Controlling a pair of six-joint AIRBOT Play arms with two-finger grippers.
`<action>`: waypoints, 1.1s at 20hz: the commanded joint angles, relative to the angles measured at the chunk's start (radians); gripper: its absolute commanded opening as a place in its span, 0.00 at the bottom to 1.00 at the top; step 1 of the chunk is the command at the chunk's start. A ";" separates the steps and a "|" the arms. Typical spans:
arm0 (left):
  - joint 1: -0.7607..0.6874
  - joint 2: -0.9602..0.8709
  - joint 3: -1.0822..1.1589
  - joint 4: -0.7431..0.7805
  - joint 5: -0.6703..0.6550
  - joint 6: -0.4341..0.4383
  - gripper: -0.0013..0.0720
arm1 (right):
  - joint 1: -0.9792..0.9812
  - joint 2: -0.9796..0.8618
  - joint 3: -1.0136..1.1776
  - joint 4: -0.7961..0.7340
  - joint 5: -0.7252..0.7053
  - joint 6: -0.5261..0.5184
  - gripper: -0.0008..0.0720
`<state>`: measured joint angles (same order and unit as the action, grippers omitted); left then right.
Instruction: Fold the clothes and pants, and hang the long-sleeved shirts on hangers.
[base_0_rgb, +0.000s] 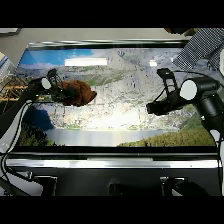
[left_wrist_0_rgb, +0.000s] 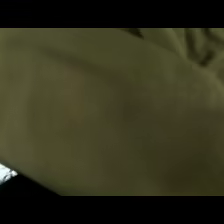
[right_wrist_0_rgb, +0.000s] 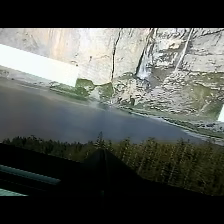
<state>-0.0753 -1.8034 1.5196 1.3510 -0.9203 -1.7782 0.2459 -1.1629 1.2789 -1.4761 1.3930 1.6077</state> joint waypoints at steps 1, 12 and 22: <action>-0.012 -0.056 0.035 -0.015 -0.081 -0.002 0.05 | 0.001 0.000 0.001 0.001 0.005 0.008 0.06; -0.383 0.145 0.100 -0.270 -0.384 0.063 0.05 | 0.001 0.043 0.001 -0.232 0.255 0.087 0.12; -0.621 0.032 0.100 -0.202 -0.337 -0.106 0.63 | 0.001 0.135 0.000 -0.230 0.192 0.159 0.39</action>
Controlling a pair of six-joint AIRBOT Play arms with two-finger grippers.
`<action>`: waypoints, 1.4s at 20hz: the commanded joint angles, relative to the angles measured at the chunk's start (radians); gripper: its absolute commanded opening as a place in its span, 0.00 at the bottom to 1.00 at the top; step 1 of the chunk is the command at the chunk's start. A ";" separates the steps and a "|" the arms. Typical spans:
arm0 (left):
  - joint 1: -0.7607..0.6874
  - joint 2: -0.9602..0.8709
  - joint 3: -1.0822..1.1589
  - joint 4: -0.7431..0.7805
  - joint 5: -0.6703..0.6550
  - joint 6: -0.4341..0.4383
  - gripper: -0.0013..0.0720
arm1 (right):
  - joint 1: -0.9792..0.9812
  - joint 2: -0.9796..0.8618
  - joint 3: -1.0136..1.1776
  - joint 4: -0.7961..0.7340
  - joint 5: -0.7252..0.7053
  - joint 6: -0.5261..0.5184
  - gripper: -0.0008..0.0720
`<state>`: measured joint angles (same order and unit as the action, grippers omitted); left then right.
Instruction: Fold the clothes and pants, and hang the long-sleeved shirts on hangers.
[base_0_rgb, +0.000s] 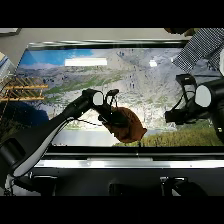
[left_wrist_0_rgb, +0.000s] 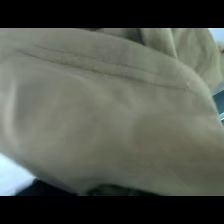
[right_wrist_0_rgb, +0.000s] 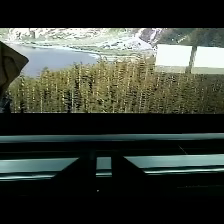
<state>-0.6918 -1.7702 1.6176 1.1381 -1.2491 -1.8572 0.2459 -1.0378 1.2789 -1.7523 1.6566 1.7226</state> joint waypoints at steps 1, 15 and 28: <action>0.027 0.021 0.002 0.011 -0.029 -0.014 0.73 | 0.001 0.004 0.001 0.098 -0.130 0.080 0.50; 0.450 0.306 0.002 0.098 -0.229 0.089 0.73 | -0.592 -0.177 -0.155 0.666 -0.235 -0.151 0.53; 0.454 0.259 0.001 0.097 -0.228 0.089 0.74 | -0.362 -0.328 -0.581 0.983 -0.641 -0.271 0.69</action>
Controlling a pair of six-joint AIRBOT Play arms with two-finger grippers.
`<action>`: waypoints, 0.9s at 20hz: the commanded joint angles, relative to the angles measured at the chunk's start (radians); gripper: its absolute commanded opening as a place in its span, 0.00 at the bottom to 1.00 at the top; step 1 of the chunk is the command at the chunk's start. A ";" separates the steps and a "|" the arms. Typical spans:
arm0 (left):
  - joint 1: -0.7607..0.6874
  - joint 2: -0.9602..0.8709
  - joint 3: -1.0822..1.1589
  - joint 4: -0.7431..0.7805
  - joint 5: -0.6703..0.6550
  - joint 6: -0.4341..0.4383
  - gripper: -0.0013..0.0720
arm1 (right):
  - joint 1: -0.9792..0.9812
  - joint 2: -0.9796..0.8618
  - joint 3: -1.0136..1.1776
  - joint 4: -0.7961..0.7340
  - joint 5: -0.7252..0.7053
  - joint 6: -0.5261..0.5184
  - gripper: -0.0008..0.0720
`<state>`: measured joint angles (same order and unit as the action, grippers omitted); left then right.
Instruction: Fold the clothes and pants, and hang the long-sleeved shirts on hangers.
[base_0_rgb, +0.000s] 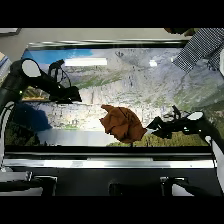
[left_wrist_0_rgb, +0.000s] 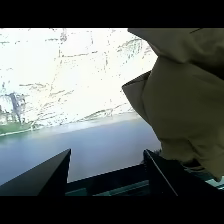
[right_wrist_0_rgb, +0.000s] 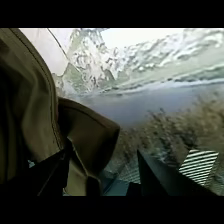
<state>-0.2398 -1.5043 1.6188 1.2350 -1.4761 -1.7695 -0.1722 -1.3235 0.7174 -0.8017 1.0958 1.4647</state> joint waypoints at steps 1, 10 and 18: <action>0.002 -0.007 -0.001 0.001 -0.001 0.001 0.74 | 0.060 -0.048 -0.019 0.037 -0.098 -0.010 0.68; 0.044 -0.015 -0.129 -0.060 0.250 0.125 0.74 | 0.059 -0.049 -0.019 0.058 -0.127 -0.048 0.06; 0.026 -0.277 -0.205 -0.514 0.506 0.256 0.74 | 0.059 -0.048 -0.019 0.056 -0.011 -0.048 0.06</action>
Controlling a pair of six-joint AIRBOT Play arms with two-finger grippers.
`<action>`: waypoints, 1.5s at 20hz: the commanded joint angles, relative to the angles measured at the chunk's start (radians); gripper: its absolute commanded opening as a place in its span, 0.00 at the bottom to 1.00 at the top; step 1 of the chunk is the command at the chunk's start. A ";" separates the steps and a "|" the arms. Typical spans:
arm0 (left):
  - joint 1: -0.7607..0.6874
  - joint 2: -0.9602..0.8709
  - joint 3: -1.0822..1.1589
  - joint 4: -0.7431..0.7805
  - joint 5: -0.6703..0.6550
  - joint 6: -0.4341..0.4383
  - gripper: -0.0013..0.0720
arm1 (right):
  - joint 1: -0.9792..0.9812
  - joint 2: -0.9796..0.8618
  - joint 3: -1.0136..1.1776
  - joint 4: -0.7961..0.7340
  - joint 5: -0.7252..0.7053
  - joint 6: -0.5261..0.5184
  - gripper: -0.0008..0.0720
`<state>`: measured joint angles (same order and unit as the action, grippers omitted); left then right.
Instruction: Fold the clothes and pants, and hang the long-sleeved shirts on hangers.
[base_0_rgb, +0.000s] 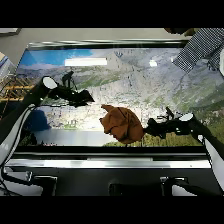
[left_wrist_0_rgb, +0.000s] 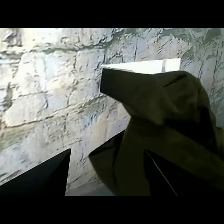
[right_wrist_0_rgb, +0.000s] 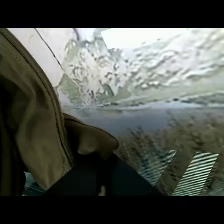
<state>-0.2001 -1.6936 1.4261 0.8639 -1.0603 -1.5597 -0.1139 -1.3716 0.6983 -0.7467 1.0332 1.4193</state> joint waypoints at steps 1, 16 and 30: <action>-0.023 -0.110 -0.012 -0.143 0.098 0.046 0.74 | 0.001 0.000 0.000 0.001 0.064 -0.002 0.06; -0.110 -0.233 0.053 -0.210 0.230 0.005 0.73 | 0.001 0.048 0.000 -0.002 0.093 0.009 0.06; 0.064 -0.023 0.272 -0.122 0.053 0.012 0.04 | -0.002 0.262 0.347 -0.141 0.075 -0.033 0.05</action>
<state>-0.2043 -1.8179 1.6386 0.6891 -0.9710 -1.5486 -0.1154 -1.1942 0.8860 -0.8291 1.1179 1.3975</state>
